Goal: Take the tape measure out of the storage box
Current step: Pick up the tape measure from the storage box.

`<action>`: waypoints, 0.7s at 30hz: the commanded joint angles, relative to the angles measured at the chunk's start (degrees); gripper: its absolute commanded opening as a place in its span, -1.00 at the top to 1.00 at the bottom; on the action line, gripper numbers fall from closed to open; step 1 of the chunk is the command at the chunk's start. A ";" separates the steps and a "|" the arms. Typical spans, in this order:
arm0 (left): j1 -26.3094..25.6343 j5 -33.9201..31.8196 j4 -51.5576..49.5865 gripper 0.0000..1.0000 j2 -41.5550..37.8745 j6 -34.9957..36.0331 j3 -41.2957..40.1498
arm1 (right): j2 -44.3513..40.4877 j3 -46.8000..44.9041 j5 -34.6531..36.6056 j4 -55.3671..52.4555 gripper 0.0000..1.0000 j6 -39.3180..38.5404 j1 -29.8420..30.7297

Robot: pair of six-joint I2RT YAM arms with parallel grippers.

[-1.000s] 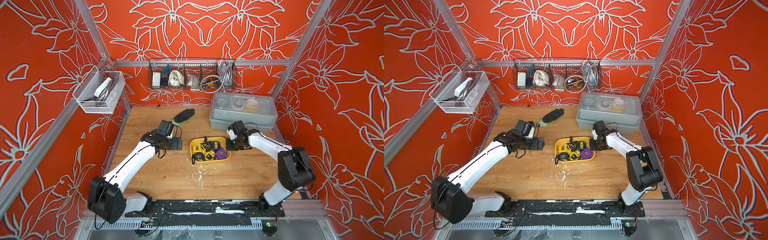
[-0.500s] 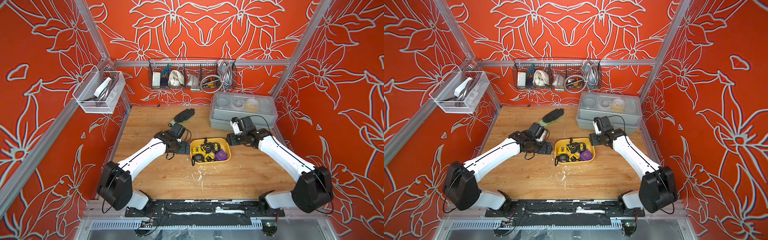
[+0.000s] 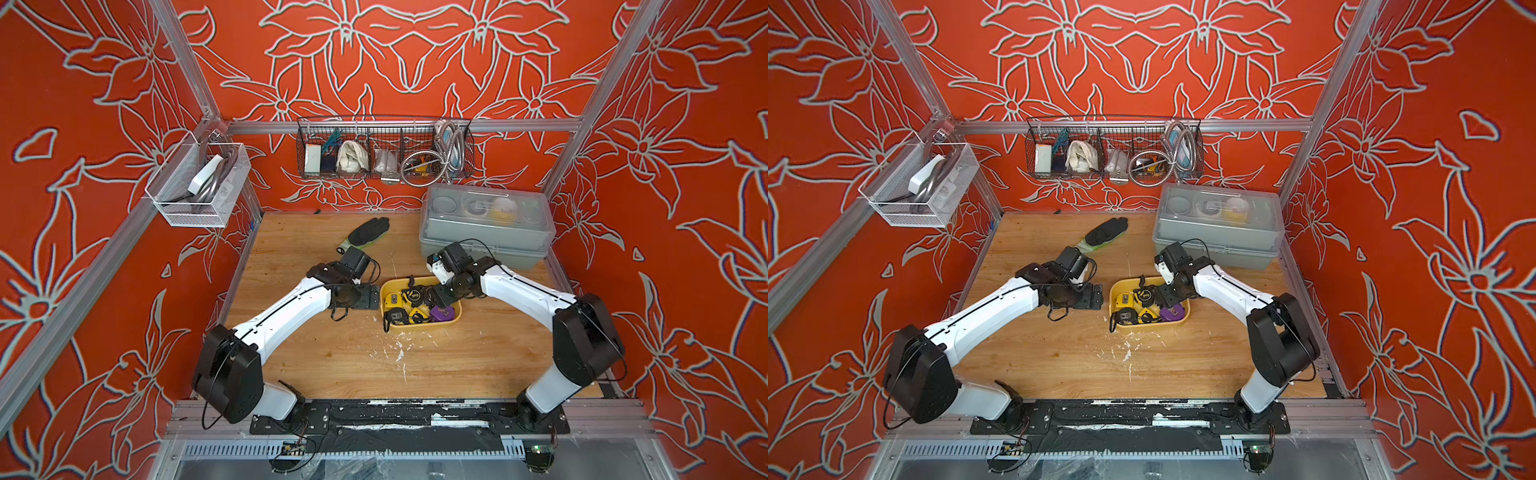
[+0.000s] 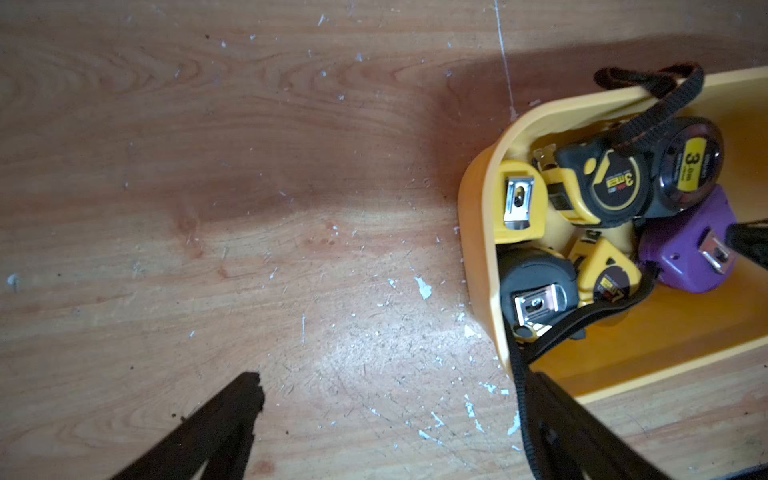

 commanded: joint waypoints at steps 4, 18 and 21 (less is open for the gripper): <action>-0.40 -0.24 -0.57 -0.99 -1.33 -0.81 -1.54 | 4.19 2.81 1.81 -0.04 -0.36 0.30 0.36; -0.40 0.33 -0.16 -0.99 -0.27 -0.25 -0.86 | 10.25 6.52 -1.25 2.79 -0.50 3.12 2.60; -0.40 0.40 -0.17 -0.99 0.09 -0.08 -0.95 | 11.86 7.47 0.16 1.72 -0.48 3.21 2.70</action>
